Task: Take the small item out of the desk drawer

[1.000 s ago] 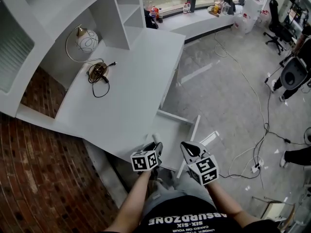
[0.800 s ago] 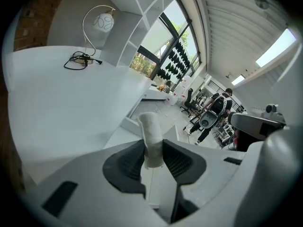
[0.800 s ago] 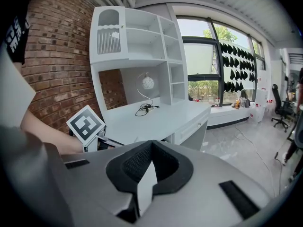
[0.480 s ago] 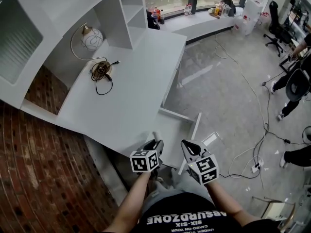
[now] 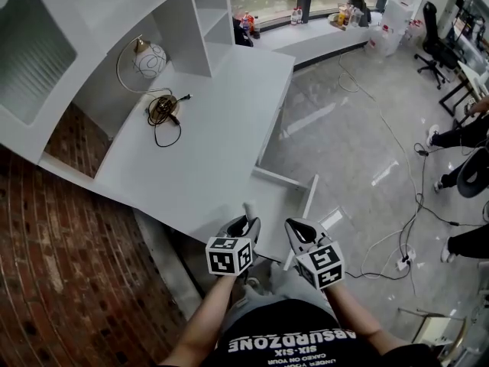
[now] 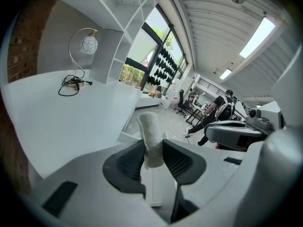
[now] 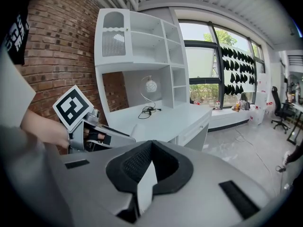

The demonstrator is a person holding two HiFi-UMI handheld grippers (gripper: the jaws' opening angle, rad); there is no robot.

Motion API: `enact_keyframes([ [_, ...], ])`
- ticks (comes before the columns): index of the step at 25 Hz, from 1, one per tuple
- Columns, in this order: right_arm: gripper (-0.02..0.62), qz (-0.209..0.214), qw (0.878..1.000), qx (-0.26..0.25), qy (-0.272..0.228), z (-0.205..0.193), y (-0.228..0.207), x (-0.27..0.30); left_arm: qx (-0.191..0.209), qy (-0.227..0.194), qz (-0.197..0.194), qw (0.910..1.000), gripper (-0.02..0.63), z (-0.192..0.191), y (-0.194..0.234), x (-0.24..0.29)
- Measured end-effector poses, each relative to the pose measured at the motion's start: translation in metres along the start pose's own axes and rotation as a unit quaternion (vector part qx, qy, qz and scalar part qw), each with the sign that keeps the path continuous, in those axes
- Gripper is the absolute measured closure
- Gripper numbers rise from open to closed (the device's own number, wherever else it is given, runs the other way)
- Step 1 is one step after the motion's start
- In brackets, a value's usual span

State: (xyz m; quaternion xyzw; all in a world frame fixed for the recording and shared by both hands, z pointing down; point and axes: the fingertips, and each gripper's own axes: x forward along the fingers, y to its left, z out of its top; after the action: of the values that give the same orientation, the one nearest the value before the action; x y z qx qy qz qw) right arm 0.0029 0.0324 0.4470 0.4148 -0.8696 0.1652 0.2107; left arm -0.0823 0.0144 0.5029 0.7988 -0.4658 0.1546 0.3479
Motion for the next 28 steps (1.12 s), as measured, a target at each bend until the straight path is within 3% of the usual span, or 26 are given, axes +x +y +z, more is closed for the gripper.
enact_keyframes([
  [14, 0.597, -0.002, 1.000, -0.005, -0.003, 0.001, 0.012, -0.009, 0.103, -0.008, -0.013, 0.9946, 0.479, 0.010, -0.030, -0.025],
  [28, 0.597, -0.014, 1.000, 0.001, -0.005, -0.007, 0.019, -0.023, 0.153, -0.012, -0.019, 0.9880, 0.479, 0.006, -0.048, -0.035],
])
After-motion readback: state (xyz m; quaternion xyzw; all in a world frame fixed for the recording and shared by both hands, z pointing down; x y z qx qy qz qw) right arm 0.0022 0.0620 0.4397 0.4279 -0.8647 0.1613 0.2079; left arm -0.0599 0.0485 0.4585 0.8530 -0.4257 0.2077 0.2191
